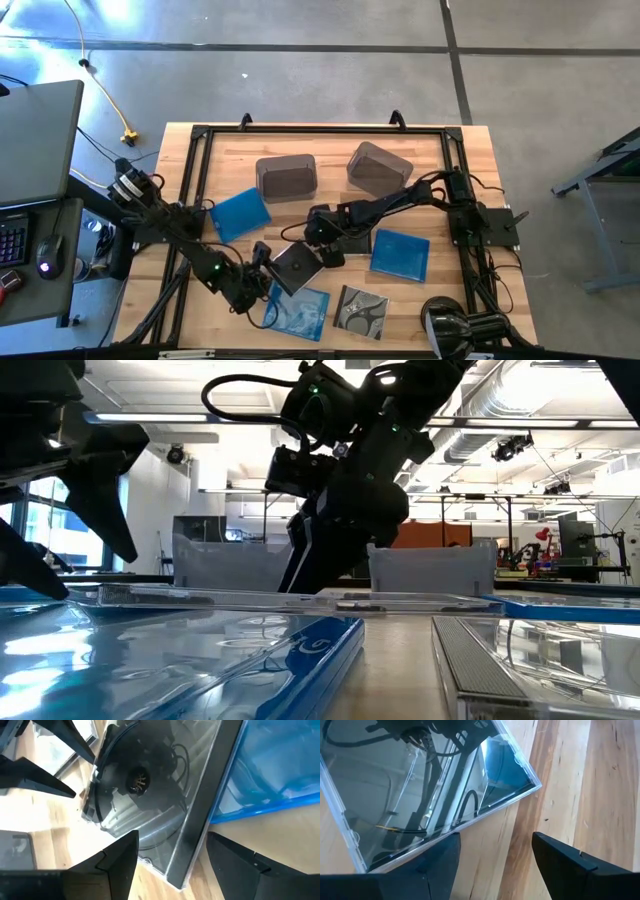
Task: Pick & place jewel cases by type
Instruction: Put the top left black CD case into the left black bin
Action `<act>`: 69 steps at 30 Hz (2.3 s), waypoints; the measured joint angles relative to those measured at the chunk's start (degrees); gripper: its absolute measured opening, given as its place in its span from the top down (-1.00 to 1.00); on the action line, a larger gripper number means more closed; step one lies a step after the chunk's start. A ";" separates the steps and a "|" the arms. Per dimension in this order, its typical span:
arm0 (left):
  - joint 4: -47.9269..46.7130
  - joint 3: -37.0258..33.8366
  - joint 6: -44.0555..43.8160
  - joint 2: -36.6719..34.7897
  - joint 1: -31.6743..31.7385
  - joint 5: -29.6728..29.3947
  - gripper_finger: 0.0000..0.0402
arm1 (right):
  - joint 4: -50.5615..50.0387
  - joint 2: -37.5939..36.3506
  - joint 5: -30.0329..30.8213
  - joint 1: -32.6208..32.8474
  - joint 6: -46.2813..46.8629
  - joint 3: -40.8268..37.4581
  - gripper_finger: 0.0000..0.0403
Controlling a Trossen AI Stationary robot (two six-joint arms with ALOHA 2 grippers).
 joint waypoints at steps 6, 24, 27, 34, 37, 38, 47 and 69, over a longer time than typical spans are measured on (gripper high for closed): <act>-0.17 0.01 3.10 0.00 -0.31 -0.05 -0.13 | -0.02 0.00 0.00 0.00 -0.04 0.00 -0.21; -0.89 2.40 1.10 7.59 -7.41 -10.09 -0.13 | 1.14 0.00 -0.02 0.00 1.15 0.00 -0.21; -0.95 2.43 1.08 8.84 -7.40 -13.51 -0.13 | 1.14 0.00 -0.02 0.04 1.14 0.00 -0.21; -1.01 2.47 1.36 9.07 -5.51 -15.35 -0.13 | 1.58 0.00 0.00 0.04 1.16 0.00 -0.21; -0.97 2.47 1.39 9.07 -3.72 -14.63 -0.13 | 1.85 0.00 -0.36 0.20 1.12 0.00 -0.21; -0.97 2.47 1.39 9.07 -3.12 -14.67 -0.13 | 1.98 0.00 -0.99 0.30 1.15 0.00 -0.21; 0.52 2.39 3.11 9.14 -0.95 -16.09 -0.09 | 1.99 0.00 -1.39 1.51 1.40 0.00 -0.21; 2.40 2.34 6.04 9.16 -0.98 -21.77 0.55 | 0.05 -0.09 1.55 1.33 0.96 0.00 -0.21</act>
